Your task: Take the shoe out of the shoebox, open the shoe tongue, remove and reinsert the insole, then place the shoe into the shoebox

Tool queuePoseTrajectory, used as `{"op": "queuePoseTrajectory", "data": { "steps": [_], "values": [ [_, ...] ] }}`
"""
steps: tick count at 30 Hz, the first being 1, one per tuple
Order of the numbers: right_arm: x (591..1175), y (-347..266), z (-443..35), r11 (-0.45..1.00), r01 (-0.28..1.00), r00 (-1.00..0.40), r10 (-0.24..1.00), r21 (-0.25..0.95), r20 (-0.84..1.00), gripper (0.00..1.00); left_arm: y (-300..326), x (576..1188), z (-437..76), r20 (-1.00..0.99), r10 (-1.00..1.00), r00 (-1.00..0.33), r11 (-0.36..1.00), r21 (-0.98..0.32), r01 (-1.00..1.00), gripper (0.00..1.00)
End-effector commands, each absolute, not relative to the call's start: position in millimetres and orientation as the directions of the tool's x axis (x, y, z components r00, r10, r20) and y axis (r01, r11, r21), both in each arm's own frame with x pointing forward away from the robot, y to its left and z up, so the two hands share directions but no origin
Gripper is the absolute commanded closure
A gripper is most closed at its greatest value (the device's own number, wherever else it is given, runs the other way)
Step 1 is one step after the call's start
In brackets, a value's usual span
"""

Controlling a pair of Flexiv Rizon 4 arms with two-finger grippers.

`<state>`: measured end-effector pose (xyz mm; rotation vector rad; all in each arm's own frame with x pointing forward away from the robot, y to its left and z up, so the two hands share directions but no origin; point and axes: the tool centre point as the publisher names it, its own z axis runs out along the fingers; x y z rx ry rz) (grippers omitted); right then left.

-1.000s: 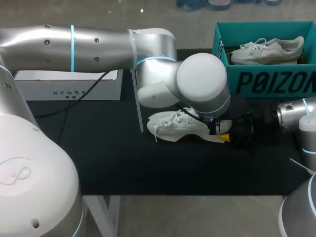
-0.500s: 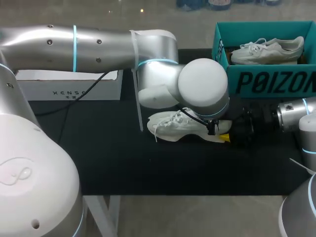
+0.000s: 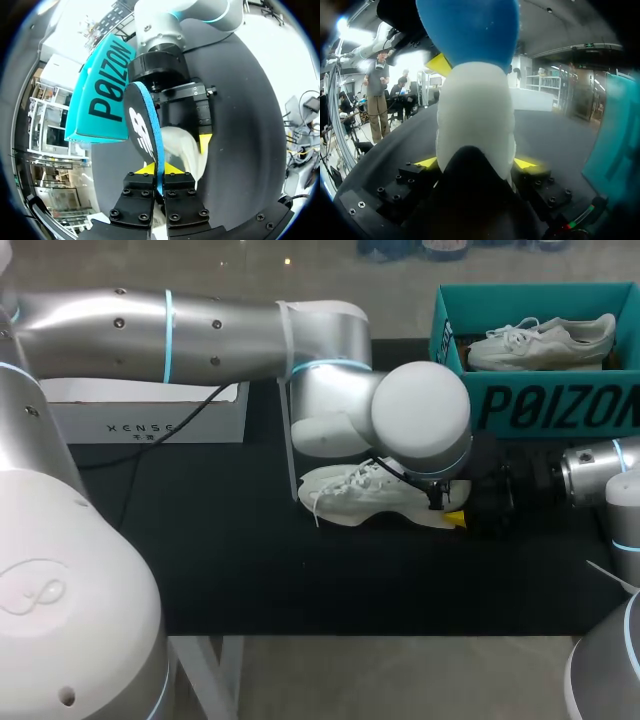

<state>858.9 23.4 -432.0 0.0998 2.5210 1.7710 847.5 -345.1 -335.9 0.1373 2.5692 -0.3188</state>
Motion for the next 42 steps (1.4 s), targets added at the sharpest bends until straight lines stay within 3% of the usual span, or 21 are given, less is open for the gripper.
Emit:
{"op": "queuePoseTrajectory", "data": {
  "steps": [1,9,22,32,42],
  "values": [
    [858.9,25.4,-435.4,0.34,0.02,-0.996,0.088,0.94,-0.011,1.0,-342.4,843.0,-329.7,-0.533,0.024,-0.846,0.964,-0.213,0.161,1.0],
    [858.9,25.4,-435.4,0.34,0.02,-0.996,0.088,0.94,-0.011,1.0,-353.7,823.9,-292.0,-0.548,-0.019,-0.836,0.933,-0.31,0.182,1.0],
    [858.9,25.4,-435.4,0.34,0.02,-0.996,0.088,0.94,-0.011,1.0,-381.8,799.4,-190.8,-0.438,-0.059,-0.897,0.758,-0.605,0.246,1.0],
    [858.9,25.4,-435.4,0.34,0.02,-0.996,0.088,0.94,-0.011,1.0,-355.1,821.7,-117.2,-0.331,-0.149,-0.932,0.572,-0.797,0.191,1.0],
    [858.9,25.4,-435.4,0.34,0.02,-0.996,0.088,0.94,-0.011,1.0,-313.5,857.6,-58.5,-0.242,-0.203,-0.949,0.408,-0.902,0.142,1.0]
  ]
}}
